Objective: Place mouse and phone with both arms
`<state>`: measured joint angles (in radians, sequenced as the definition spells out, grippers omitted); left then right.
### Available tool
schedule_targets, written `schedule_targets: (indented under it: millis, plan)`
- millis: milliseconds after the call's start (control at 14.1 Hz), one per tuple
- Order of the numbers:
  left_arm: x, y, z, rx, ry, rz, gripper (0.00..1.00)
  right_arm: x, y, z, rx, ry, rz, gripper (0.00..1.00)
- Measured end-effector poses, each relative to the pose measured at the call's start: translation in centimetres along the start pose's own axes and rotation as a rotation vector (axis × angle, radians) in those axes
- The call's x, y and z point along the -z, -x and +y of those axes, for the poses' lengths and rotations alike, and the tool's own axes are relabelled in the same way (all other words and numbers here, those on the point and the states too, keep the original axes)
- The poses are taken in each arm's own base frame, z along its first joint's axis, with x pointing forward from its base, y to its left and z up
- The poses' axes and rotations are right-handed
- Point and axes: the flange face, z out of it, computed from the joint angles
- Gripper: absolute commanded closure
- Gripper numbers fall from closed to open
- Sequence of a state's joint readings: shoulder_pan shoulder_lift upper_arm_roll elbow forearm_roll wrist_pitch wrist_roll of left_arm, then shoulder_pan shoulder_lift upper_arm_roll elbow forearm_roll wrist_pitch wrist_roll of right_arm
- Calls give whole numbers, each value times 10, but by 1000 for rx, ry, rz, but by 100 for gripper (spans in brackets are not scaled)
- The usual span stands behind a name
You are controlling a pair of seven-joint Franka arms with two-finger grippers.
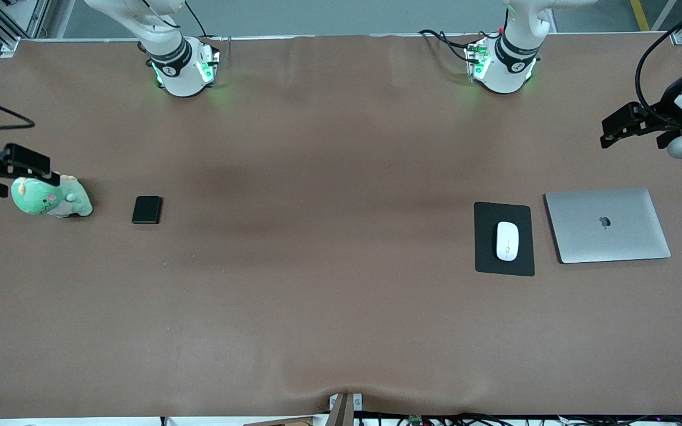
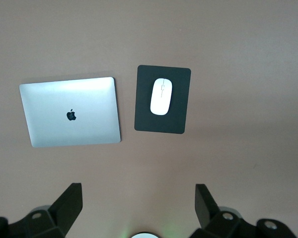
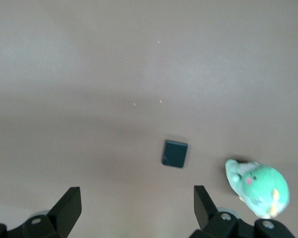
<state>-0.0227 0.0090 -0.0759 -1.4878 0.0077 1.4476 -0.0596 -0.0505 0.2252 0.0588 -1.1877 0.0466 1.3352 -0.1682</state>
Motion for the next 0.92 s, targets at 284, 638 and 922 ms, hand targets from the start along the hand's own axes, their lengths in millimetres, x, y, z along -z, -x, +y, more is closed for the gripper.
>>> schedule_targets:
  millis: [284, 638, 922]
  plan:
    - [0, 0, 3, -6, 0, 0, 0, 28, 37, -9, -5, 25, -30, 0]
    - [1, 2, 7, -12, -1, -1, 0, 15, 56, 6, -42, 20, -70, 0]
    - [1, 2, 6, -11, -1, -3, 0, 10, 59, 3, -40, 20, -79, 0]
